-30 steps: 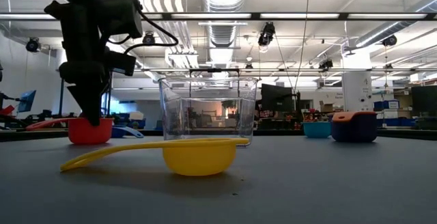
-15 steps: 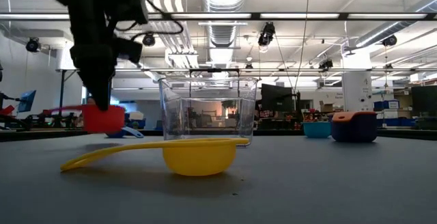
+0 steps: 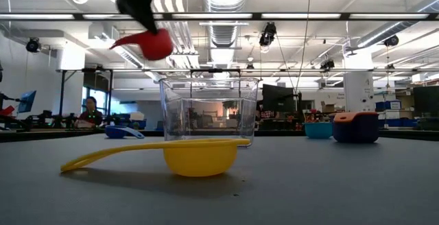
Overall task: Nest measuring cups in basket
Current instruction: Stack the red measuring cup on top of the orange measuring cup
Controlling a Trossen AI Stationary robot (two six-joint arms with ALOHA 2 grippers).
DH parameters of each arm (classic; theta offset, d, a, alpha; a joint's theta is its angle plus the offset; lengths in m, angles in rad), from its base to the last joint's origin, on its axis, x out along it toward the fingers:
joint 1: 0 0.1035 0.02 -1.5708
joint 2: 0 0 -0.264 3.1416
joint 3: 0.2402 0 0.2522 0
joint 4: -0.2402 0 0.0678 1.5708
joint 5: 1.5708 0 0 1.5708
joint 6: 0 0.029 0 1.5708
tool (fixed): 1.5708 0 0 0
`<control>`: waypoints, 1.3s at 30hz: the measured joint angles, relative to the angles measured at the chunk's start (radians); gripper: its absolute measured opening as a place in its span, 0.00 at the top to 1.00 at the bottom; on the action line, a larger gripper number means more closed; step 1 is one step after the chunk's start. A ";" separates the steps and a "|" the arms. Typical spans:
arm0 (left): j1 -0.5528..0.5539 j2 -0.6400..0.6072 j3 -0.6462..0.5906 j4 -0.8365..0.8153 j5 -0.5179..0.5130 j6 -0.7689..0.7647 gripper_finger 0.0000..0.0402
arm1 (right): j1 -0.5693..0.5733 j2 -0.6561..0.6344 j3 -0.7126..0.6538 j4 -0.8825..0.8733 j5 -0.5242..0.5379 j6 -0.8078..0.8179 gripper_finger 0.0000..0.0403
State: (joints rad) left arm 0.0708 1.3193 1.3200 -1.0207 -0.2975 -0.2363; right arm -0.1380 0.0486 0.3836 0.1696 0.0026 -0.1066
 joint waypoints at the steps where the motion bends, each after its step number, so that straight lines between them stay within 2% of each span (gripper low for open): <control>1: 0.000 0.011 0.020 0.020 0.000 0.018 1.00 | 0.000 0.000 0.000 0.001 0.000 0.001 0.98; 5: 0.000 0.084 0.092 0.091 -0.001 0.076 1.00 | 0.000 0.000 0.000 0.008 -0.001 0.002 0.98; 11: 0.000 0.268 0.245 0.225 0.022 0.125 1.00 | 0.000 0.000 0.000 0.016 -0.001 0.002 0.98; 19: -0.005 0.528 0.514 0.220 0.027 0.268 1.00 | 0.000 0.000 0.000 0.016 -0.002 0.002 0.98; 25: -0.009 0.647 0.671 0.199 0.058 0.327 1.00 | 0.000 0.000 0.000 0.015 -0.002 0.011 0.98; 32: -0.012 0.691 0.739 0.195 0.080 0.348 1.00 | 0.000 0.000 0.000 -0.002 -0.003 0.018 0.98; 35: -0.013 0.689 0.726 0.251 0.082 0.345 1.00 | 0.000 0.000 0.000 -0.001 -0.003 0.020 0.98; 39: -0.016 0.695 0.704 0.336 0.154 0.331 1.00 | 0.000 0.000 0.000 0.000 -0.003 0.020 0.98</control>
State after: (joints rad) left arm 0.0545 2.0140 2.0241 -0.6852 -0.1430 0.0948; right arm -0.1379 0.0484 0.3840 0.1691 -0.0006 -0.0864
